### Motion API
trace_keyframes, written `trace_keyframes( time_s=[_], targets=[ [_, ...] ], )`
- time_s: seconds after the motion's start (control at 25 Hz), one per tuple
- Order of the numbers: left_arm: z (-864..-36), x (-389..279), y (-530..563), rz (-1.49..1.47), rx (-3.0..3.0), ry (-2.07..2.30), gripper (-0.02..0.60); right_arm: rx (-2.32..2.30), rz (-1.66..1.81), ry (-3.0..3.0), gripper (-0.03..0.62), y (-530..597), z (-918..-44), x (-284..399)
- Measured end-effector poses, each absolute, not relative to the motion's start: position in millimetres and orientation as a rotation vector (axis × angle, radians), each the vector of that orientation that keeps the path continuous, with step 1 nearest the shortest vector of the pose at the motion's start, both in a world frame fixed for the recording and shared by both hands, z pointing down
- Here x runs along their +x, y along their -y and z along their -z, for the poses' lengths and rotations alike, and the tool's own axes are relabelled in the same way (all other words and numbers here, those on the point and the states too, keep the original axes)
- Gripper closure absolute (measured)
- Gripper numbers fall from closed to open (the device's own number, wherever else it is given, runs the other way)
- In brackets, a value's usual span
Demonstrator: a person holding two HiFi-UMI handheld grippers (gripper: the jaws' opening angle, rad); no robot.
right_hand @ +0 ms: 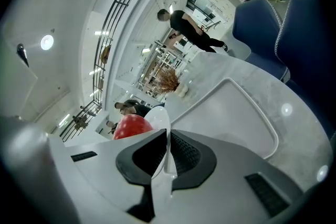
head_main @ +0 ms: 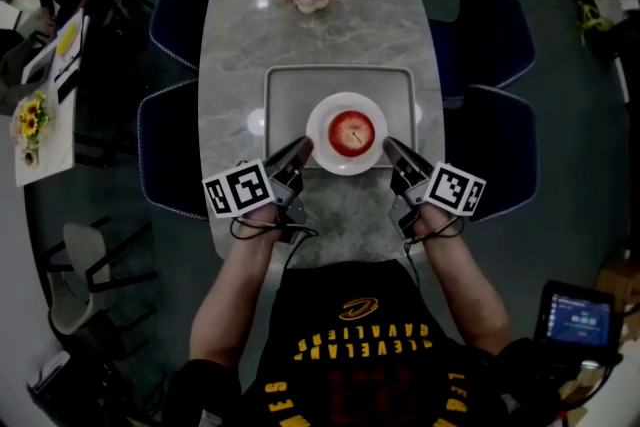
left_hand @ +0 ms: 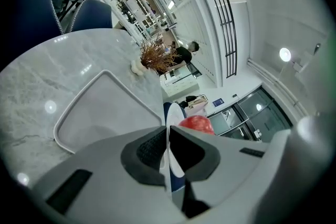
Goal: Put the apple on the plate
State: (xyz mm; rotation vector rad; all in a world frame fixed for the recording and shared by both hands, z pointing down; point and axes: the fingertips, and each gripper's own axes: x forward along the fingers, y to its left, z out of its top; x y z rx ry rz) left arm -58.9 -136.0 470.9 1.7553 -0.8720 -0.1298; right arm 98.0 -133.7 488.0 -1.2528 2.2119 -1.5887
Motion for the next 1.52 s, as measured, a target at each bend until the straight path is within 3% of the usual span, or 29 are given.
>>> trace_keyframes(
  time_s=[0.52,1.52],
  targets=[
    [-487,-63,160,0.1,1.725,0.875,0.558,-1.321,1.618,-2.208,0.562,157,-500,98],
    [-596,-56,208,-0.096,1.625,0.877,0.558,-1.471,1.787,-2.254,0.562,204,-608,103]
  ],
)
